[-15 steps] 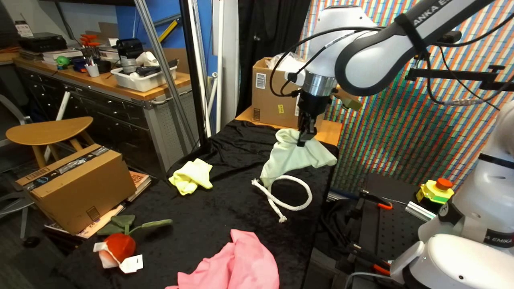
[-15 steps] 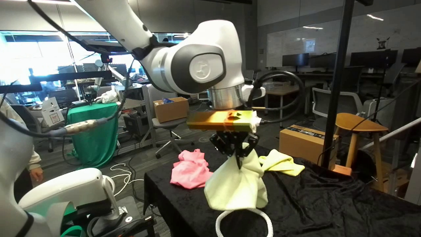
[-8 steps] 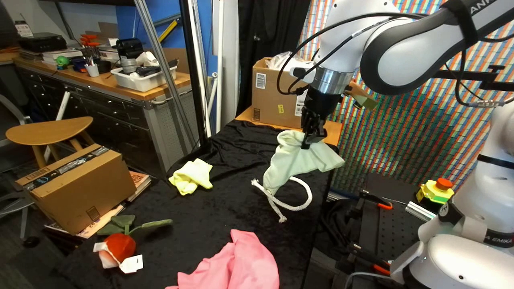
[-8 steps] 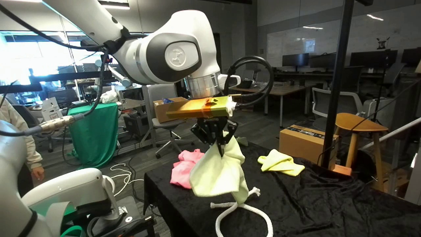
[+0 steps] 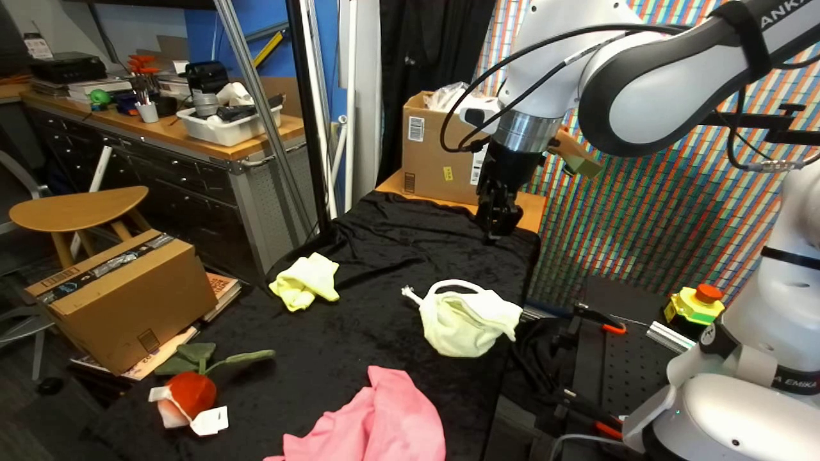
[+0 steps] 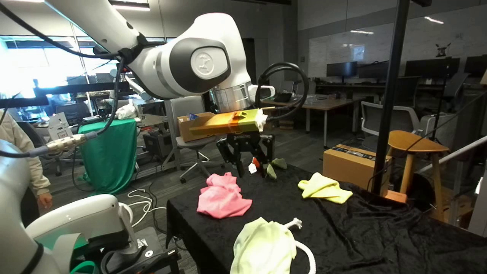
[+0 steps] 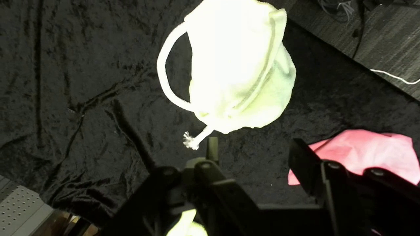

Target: Put all the items on the table in one place

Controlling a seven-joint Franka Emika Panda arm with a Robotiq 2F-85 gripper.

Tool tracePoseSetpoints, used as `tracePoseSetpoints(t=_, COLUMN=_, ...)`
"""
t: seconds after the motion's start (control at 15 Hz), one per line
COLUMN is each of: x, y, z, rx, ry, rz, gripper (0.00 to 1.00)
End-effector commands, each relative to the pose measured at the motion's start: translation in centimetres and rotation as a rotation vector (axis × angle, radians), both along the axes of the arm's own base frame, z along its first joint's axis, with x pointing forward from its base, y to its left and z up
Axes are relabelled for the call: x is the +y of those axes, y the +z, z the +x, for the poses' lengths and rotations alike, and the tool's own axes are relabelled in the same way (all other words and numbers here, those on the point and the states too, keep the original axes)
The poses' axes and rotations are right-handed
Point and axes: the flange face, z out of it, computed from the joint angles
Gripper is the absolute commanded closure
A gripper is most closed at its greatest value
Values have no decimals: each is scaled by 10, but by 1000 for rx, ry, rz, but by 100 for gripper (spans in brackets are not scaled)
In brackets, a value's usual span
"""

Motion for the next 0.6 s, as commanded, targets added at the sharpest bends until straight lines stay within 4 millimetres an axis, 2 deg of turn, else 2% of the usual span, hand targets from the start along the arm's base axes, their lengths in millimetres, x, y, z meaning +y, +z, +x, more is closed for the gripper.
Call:
tracePoseSetpoints(t=0.0, x=8, y=7, z=8, rx=-13, ry=-20, rz=-15, gripper=9)
tracePoseSetpoints(t=0.07, x=10, y=8, z=10, rx=-19, ry=-17, rz=-19, gripper=1)
tracePoseSetpoints(t=0.27, x=36, y=12, z=22, rx=-16, ry=25, rz=-54, gripper=0)
tracePoseSetpoints(t=0.53, x=103, y=22, z=41, rx=-2, ry=133, rz=-145, gripper=0)
